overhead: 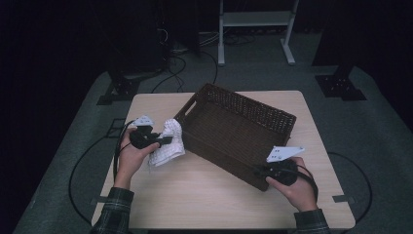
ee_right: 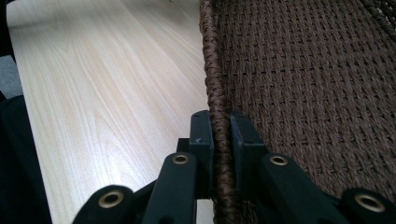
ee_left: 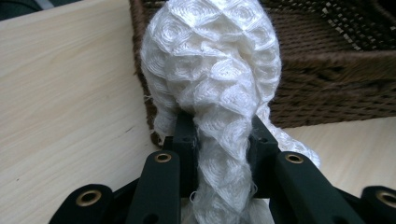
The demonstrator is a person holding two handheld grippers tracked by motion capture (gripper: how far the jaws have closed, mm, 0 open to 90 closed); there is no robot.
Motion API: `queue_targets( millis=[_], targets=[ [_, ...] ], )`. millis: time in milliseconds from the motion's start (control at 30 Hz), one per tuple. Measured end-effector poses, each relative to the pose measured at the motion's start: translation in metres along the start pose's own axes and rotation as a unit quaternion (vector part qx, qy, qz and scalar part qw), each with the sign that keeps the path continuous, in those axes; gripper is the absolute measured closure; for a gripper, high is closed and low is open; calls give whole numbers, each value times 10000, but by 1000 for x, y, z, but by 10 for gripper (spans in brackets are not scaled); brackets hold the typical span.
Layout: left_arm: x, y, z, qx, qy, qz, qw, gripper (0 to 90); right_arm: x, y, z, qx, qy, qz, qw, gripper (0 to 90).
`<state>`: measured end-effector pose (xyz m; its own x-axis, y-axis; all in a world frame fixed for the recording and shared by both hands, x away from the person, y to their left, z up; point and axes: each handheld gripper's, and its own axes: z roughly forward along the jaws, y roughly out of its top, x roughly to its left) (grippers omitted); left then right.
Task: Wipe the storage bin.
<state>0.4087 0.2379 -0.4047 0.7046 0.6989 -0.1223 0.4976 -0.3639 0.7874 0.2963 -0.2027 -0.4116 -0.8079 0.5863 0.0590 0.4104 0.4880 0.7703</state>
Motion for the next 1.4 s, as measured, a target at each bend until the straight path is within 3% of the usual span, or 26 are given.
queue_targets(
  millis=[233, 500, 667, 900, 1100, 1400],
  targets=[
    [7, -3, 9, 90, -22, -153, 9998, 699, 0, 1, 0, 56, -17, -124, 9999, 808],
    [6, -9, 26, 428, -7, -187, 9989, 699, 1, 2, 0, 67, -54, -143, 9999, 808],
    [8, -18, 41, 719, -34, -256, 9971, 699, 1, 2, 1, 66, -55, -139, 9999, 809],
    [7, -21, 48, 905, -66, -279, 9955, 699, 1, 1, 1, 61, -52, -143, 9999, 809],
    [5, -27, 60, 1242, -42, -197, 9921, 697, 1, 2, 1, 62, -53, -143, 9999, 809],
    [3, -27, 58, 1144, -31, -211, 9932, 691, 1, 2, 1, 65, -59, -146, 9999, 809]
  ],
)
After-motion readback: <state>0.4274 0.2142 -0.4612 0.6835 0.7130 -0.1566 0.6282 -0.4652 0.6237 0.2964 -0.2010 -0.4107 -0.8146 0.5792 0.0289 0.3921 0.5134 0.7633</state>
